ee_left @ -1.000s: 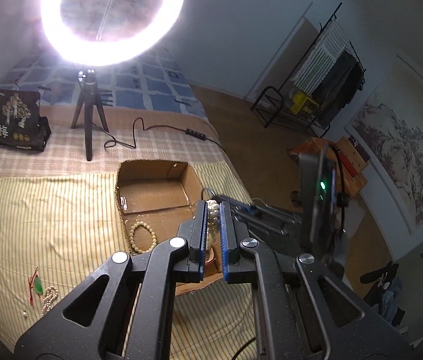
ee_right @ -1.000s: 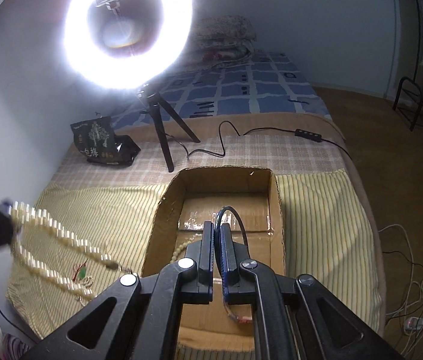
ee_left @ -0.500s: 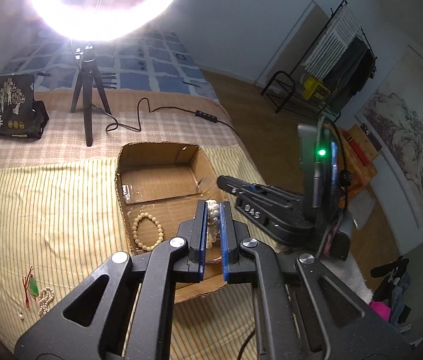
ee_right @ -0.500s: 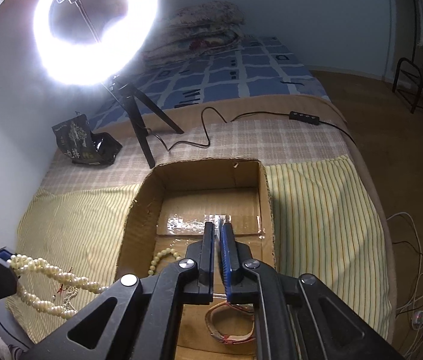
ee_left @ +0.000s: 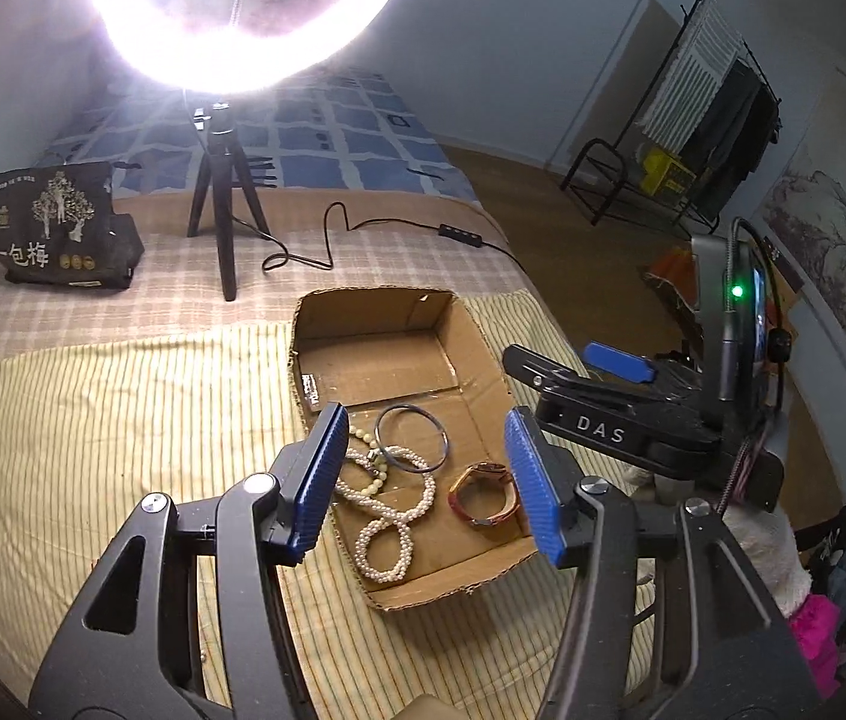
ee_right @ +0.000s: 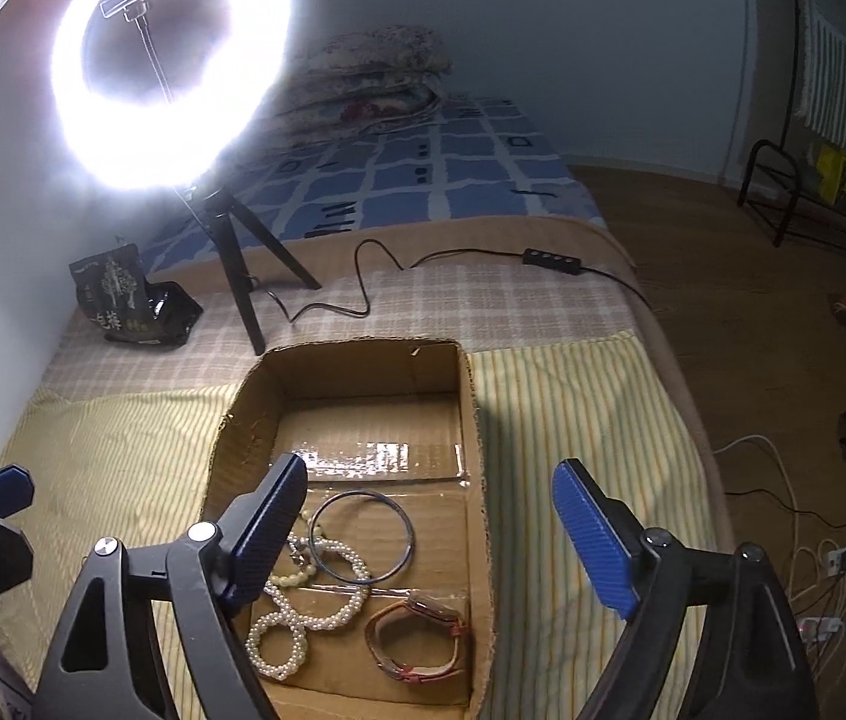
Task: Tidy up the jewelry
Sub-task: 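Carry the bangle and pearl necklace into the box and open both tools, then lift both open tools out of the box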
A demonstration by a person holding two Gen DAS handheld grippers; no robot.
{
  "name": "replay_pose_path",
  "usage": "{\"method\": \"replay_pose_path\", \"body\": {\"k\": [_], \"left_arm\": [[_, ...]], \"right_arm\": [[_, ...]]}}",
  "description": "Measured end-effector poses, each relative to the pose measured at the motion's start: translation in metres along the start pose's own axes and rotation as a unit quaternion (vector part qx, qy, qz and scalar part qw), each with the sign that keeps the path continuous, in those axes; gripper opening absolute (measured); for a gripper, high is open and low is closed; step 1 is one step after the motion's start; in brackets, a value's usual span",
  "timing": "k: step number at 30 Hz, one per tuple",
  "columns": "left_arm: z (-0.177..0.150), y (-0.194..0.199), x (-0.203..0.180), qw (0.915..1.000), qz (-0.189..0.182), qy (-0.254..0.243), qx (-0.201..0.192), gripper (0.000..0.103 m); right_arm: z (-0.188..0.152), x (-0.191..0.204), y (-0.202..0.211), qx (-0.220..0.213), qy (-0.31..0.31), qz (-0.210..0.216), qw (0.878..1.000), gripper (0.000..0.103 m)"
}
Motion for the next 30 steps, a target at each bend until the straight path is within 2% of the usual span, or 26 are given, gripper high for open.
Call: {"method": "replay_pose_path", "body": {"k": [2, 6, 15, 18, 30], "left_arm": [[0.0, 0.003, 0.001, 1.0, 0.001, -0.001, -0.001, 0.056], [-0.003, 0.011, 0.005, 1.0, 0.004, -0.002, -0.009, 0.064], [-0.007, 0.033, 0.025, 0.9999, 0.009, 0.0, -0.014, 0.065], [-0.009, 0.043, 0.035, 0.9996, 0.018, -0.004, -0.02, 0.065], [-0.022, 0.074, 0.098, 0.9974, 0.061, 0.005, -0.039, 0.065]], "right_arm": [[-0.001, 0.0, 0.003, -0.001, 0.0, -0.004, 1.0, 0.089], [-0.003, 0.002, 0.01, -0.002, 0.0, -0.012, 1.0, 0.09], [-0.012, 0.017, 0.029, -0.007, 0.002, -0.022, 1.0, 0.096], [-0.014, 0.025, 0.036, -0.014, 0.009, -0.027, 1.0, 0.103], [-0.034, 0.068, 0.058, -0.026, 0.048, -0.016, 0.998, 0.103]]}}
Point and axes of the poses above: each gripper's, at about its wrist camera, not at the fingertips, and y roughly against the way its jaws point, x to its left, z to its top, the point moved 2 cm from there along -y, roughly the way its jaws point, and after that the axes turned 3 degrees about x, right-handed, at the moved point
